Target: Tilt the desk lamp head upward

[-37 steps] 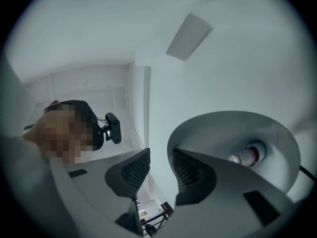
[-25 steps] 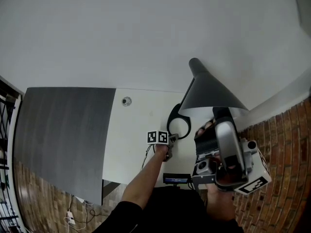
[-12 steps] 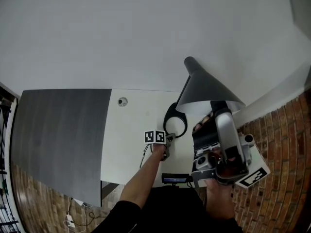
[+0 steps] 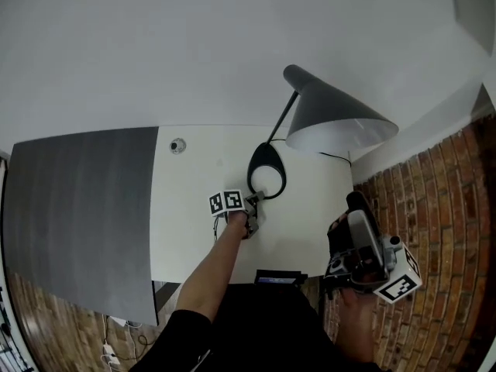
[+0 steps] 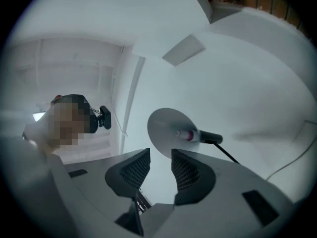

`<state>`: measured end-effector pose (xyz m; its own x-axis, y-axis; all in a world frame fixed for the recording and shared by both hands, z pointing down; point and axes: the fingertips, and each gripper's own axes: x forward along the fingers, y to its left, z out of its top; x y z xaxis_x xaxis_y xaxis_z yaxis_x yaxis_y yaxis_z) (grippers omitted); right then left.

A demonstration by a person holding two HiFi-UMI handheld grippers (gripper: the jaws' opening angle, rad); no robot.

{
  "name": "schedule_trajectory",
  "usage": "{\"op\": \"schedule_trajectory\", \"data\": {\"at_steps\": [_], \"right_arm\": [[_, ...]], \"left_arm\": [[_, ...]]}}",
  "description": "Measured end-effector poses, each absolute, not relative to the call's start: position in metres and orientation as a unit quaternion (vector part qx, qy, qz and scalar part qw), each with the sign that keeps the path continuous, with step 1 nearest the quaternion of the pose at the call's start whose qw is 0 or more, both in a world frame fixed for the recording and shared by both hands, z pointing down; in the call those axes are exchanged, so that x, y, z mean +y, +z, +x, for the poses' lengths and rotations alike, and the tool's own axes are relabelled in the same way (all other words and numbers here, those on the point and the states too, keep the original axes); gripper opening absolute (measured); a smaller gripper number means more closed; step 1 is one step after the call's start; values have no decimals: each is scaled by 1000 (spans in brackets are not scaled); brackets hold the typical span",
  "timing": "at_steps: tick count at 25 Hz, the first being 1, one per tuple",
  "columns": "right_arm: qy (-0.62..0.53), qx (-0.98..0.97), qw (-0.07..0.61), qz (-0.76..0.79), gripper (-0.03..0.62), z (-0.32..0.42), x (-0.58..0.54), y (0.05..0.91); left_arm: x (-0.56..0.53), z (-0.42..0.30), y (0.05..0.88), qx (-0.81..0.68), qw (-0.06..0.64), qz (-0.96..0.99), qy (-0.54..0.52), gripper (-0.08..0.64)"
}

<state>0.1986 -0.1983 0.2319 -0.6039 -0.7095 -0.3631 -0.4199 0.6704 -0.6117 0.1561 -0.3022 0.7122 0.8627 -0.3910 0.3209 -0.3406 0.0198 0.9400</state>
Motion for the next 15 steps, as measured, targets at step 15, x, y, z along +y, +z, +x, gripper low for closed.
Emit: {"op": "schedule_trajectory", "data": {"at_steps": [15], "right_arm": [[-344,769,264,-470,137,271,-129,356]], "left_arm": [[-239,79,587,-195,610,713,-286,11]]}}
